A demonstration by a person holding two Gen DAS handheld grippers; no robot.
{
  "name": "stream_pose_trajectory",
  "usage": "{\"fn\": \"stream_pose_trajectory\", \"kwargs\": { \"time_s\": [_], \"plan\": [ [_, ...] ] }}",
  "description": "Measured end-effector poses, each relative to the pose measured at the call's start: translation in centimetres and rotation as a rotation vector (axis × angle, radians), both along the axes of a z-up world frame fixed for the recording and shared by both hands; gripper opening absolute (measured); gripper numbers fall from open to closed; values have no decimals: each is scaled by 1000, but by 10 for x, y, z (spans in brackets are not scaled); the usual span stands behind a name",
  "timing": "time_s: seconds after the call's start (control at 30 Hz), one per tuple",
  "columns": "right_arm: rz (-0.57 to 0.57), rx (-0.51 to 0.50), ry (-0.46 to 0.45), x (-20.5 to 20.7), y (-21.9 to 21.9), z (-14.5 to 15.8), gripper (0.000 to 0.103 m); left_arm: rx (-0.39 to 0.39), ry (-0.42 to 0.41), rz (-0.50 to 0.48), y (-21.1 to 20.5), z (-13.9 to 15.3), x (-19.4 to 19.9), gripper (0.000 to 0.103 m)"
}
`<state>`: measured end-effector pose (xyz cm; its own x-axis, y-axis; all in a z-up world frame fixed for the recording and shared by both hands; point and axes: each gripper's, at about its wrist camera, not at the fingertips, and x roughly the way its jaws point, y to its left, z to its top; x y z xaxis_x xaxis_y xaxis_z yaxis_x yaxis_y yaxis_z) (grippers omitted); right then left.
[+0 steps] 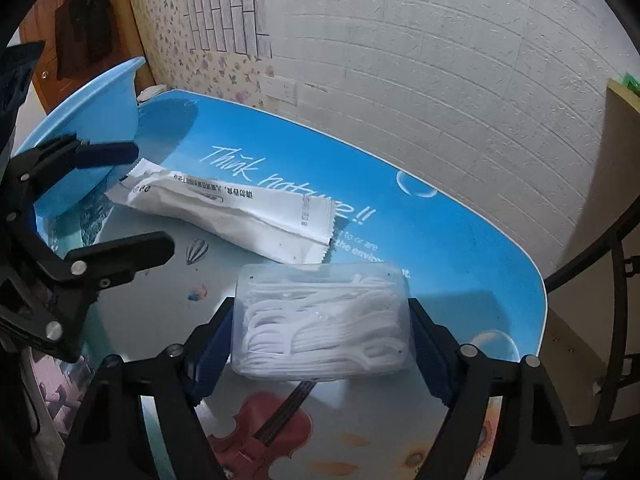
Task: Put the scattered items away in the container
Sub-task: 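Grasp the clear floss pick box with the right gripper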
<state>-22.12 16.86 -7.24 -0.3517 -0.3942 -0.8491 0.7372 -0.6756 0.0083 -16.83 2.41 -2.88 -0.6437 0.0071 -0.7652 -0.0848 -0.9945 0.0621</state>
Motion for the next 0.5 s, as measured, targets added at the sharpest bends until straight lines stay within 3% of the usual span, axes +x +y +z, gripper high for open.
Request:
{"fn": "stream_pose_trajectory", "kwargs": {
  "time_s": [0.17,0.27,0.37,0.5],
  "plan": [
    [-47,-22,-8,11,19,4,82,-178,59,-92,20,8,-6,103],
    [-87,-52,-9,20,36,8,82,-281,54,-161,32,-3,-14,103],
    [-108,-83,-18,31,40,11,82,-304,7,-182,33,-17,-19,102],
    [-124,-128,-14,50,44,23,82,-263,-18,-179,31,-22,-22,98]
  ]
}}
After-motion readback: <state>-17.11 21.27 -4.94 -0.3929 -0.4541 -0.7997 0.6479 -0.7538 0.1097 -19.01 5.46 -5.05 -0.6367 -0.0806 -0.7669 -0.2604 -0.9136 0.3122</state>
